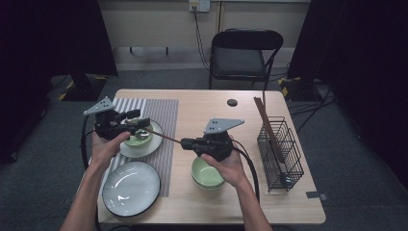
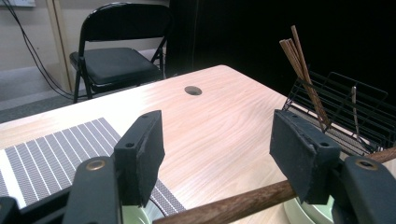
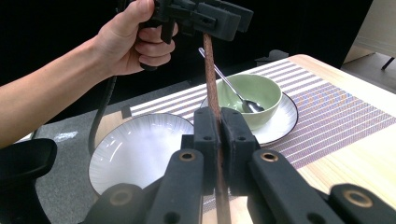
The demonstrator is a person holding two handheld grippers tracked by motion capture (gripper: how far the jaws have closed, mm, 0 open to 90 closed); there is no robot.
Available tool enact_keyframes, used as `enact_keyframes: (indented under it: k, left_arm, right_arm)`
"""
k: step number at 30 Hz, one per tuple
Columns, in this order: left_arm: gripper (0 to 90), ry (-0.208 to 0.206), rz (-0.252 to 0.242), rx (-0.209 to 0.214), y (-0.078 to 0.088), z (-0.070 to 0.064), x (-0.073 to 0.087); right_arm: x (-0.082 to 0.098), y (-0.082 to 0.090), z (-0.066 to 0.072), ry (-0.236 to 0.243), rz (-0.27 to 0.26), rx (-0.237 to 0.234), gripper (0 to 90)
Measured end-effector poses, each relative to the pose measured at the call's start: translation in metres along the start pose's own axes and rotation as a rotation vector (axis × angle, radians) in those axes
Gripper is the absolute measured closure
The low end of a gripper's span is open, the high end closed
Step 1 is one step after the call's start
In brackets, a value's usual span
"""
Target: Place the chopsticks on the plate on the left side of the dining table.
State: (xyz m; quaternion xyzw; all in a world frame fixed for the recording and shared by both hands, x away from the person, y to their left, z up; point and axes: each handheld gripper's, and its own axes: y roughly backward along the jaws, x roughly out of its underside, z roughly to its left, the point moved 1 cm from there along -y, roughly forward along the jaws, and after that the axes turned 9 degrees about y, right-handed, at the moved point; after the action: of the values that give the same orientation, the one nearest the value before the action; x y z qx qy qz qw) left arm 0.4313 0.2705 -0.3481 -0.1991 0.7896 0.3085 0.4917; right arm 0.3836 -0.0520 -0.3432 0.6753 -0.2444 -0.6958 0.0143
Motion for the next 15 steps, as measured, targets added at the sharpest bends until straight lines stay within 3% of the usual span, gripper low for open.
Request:
enact_keyframes:
  k: [9,15]
  left_arm:
    - [35.2,0.013,0.010,-0.007,-0.001,0.004,0.006]
    - [35.3,0.000,0.047,-0.009,-0.007,0.005,0.013]
  right_arm:
    - [-0.001,0.000,-0.002,-0.010,0.002,-0.004,85.8]
    - [0.000,0.001,-0.005,-0.023,0.003,-0.005,85.8]
